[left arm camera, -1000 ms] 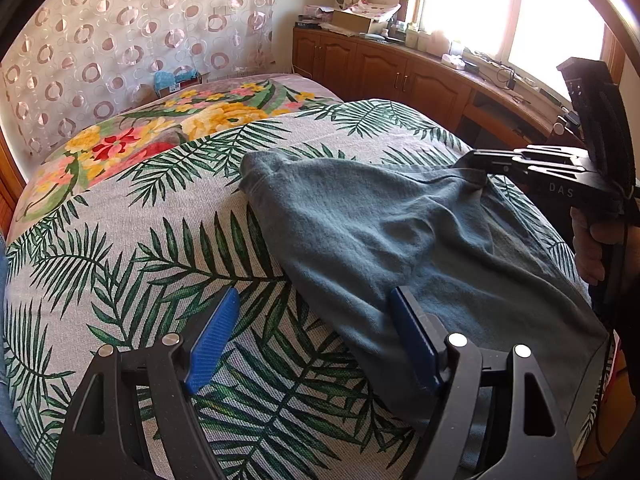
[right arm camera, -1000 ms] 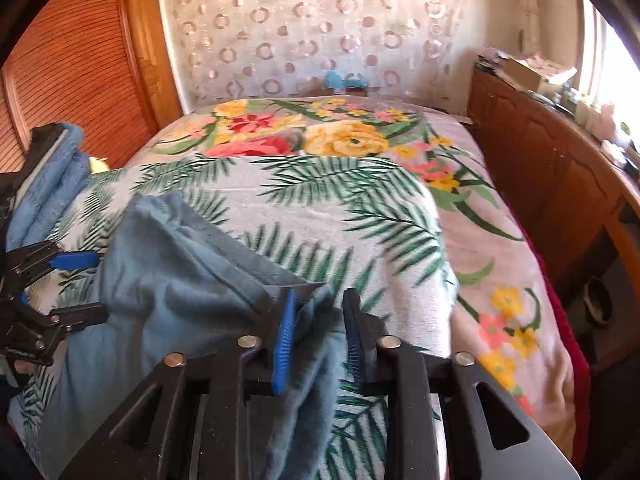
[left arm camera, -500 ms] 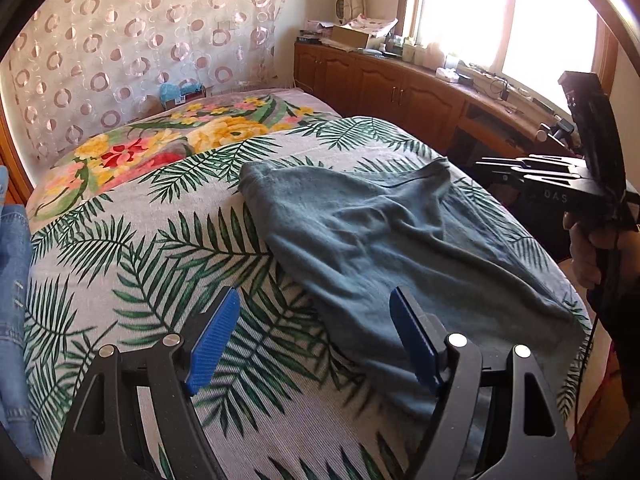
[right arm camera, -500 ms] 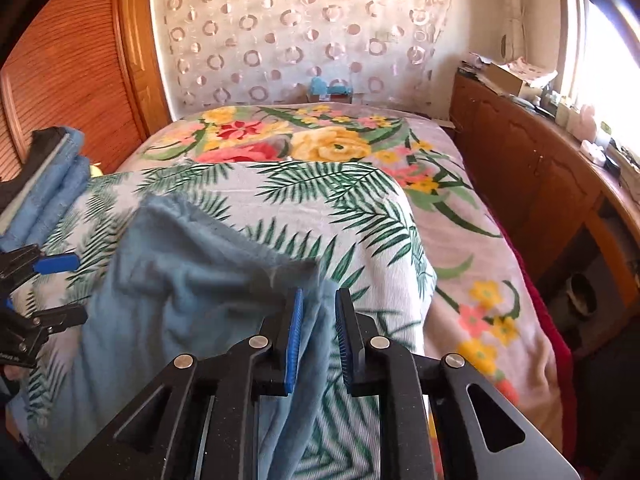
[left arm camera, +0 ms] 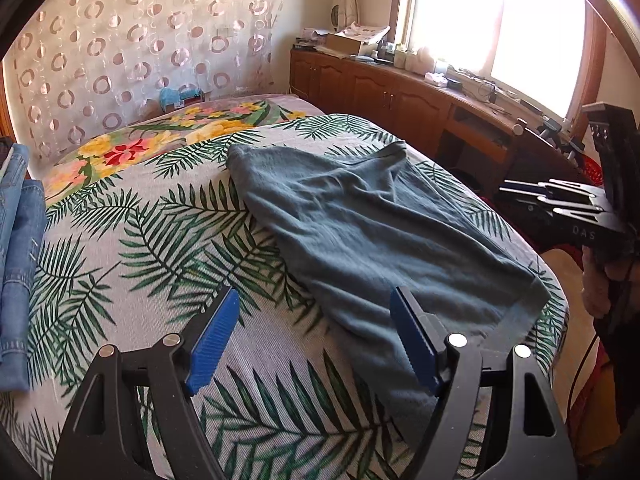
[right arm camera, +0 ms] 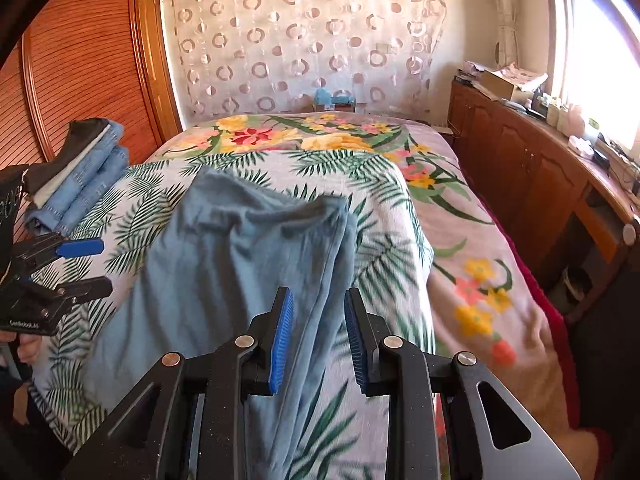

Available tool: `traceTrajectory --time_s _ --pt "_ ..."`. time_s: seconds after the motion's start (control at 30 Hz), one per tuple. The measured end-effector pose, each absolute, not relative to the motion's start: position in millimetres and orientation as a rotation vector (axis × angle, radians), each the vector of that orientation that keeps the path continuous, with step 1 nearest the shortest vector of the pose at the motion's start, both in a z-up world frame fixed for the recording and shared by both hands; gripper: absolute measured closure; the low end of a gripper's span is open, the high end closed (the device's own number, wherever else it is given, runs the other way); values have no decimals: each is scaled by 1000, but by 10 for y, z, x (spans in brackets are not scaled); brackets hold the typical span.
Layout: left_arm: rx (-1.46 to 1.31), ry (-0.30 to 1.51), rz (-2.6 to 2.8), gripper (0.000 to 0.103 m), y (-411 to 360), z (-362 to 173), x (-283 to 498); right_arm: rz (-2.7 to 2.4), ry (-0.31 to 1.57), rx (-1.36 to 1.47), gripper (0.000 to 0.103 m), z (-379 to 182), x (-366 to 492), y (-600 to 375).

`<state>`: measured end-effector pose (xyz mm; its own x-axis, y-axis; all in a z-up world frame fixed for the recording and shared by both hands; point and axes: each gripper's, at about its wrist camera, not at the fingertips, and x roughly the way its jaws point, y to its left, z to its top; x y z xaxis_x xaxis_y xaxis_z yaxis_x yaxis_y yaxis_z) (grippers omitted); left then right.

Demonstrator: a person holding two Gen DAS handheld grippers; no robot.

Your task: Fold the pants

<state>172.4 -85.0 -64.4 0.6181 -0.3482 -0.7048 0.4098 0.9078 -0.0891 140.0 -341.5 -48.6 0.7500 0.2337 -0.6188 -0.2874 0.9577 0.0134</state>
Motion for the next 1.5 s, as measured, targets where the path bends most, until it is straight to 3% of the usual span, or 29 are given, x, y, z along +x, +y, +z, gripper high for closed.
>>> traceTrajectory --time_s 0.4,0.5,0.77,1.2,1.23,1.27,1.37,1.47,1.5 --pt "67 796 -453 25 -860 -656 1325 303 667 -44 75 -551 770 -3461" --pt "66 811 -478 32 -895 -692 1282 298 672 -33 63 -580 695 -3501" --pt "49 841 -539 51 -1003 -782 1110 279 717 -4 63 -734 645 -3536" --pt "44 898 -544 54 -1090 -962 1056 286 719 13 63 -774 601 -3533" --pt "44 895 -545 57 -1094 -962 1051 287 718 12 63 -777 601 -3524" --pt "41 893 -551 68 -1095 -962 1048 289 714 12 63 -779 598 -3523" --pt "37 893 -553 72 -1085 -965 1065 295 713 12 63 -795 601 -3517" --pt "23 887 -554 74 -1060 -941 1065 304 701 13 89 -781 583 -3511" --pt "20 884 -556 74 -1053 -930 1068 304 687 10 91 -757 559 -3508"
